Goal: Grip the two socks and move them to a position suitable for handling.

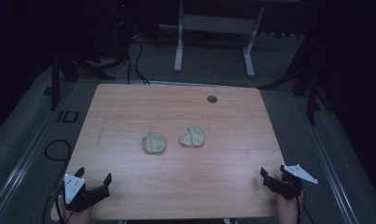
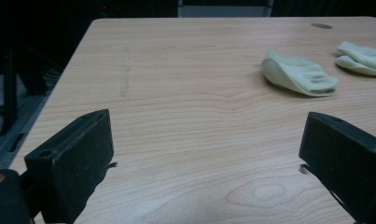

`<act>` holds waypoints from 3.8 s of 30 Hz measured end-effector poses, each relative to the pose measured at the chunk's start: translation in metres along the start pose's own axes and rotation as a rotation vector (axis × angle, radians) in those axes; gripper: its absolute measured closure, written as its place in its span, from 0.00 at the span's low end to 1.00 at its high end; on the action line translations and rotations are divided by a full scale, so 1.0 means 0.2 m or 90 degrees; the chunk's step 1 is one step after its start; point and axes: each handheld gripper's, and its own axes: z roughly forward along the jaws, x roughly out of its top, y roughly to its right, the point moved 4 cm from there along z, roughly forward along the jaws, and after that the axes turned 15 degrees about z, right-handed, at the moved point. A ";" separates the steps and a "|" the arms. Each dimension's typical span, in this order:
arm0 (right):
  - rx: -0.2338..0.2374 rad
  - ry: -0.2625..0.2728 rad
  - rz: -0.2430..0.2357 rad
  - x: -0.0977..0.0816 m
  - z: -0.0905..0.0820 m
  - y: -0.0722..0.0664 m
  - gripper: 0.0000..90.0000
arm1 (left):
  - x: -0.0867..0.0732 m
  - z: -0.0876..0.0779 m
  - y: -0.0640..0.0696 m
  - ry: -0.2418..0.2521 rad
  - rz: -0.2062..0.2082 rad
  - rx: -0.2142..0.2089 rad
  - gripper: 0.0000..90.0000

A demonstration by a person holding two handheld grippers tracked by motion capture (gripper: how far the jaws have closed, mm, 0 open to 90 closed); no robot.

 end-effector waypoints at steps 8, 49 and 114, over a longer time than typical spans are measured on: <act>0.011 0.020 0.000 0.01 0.00 -0.01 0.16 | 0.03 -0.02 0.00 0.020 0.000 0.022 0.03; 0.189 -0.168 -0.128 0.12 0.33 -0.68 0.17 | 0.07 0.06 0.13 0.018 0.040 -0.040 0.03; 0.122 -0.213 -0.246 0.22 0.73 -1.26 0.89 | 0.09 0.07 0.16 0.023 0.040 -0.085 0.03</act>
